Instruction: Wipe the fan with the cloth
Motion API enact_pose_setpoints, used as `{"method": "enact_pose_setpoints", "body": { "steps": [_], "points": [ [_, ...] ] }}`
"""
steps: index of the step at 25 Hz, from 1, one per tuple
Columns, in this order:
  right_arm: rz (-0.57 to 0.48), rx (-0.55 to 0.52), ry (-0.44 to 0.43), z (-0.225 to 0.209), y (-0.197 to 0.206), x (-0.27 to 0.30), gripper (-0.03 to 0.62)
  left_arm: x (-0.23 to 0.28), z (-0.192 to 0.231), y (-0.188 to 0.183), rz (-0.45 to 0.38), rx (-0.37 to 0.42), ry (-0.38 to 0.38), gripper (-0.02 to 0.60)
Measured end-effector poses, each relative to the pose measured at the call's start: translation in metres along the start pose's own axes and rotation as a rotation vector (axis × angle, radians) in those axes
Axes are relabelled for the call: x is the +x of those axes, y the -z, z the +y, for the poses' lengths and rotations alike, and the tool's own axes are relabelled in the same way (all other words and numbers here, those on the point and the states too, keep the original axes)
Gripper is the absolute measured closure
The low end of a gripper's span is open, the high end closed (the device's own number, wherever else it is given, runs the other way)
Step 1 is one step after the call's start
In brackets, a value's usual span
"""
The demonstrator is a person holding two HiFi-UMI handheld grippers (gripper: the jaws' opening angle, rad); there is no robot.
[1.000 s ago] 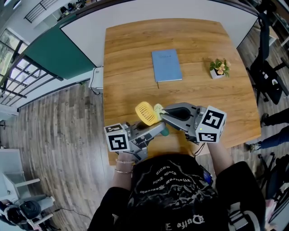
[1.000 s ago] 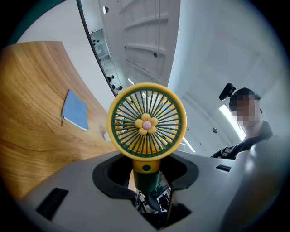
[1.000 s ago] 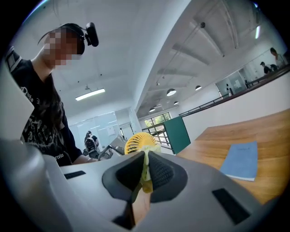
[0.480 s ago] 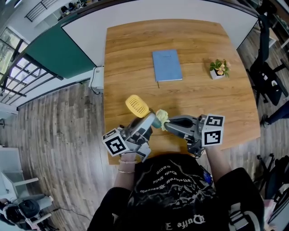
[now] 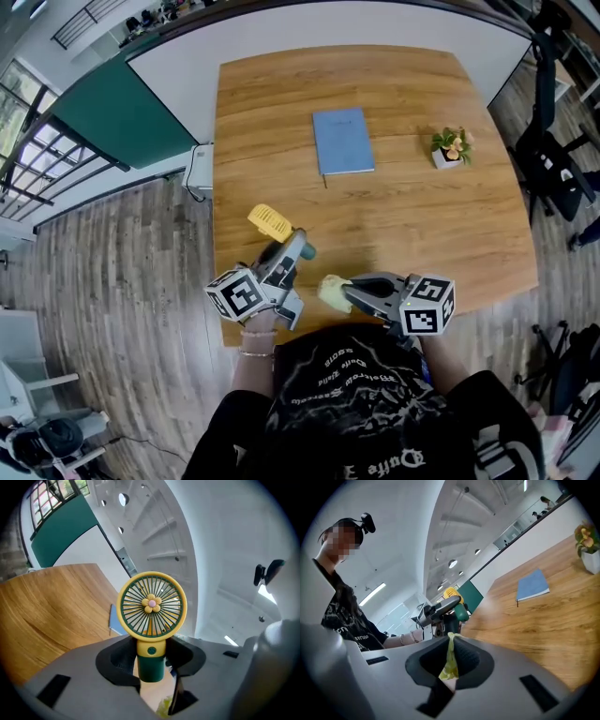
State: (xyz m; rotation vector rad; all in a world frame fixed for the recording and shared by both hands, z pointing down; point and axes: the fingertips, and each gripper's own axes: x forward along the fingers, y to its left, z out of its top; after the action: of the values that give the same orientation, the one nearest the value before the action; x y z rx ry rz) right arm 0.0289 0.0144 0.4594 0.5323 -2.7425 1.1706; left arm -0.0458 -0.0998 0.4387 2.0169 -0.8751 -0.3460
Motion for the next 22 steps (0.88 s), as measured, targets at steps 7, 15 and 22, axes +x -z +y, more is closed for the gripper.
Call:
{"method": "enact_pose_setpoints", "body": {
  "steps": [7, 15, 22],
  "points": [
    [-0.048, 0.043, 0.093, -0.017, 0.006, -0.016, 0.563, 0.004, 0.051, 0.028, 0.247, 0.29, -0.309, 0.383],
    [-0.05, 0.047, 0.175, -0.028, 0.009, -0.029, 0.563, 0.007, 0.091, 0.059, 0.615, 0.736, -0.543, 0.383],
    [-0.056, 0.044, 0.196, -0.029, 0.012, -0.031, 0.563, 0.011, 0.118, 0.09, 0.843, 0.908, -0.56, 0.383]
  ]
}}
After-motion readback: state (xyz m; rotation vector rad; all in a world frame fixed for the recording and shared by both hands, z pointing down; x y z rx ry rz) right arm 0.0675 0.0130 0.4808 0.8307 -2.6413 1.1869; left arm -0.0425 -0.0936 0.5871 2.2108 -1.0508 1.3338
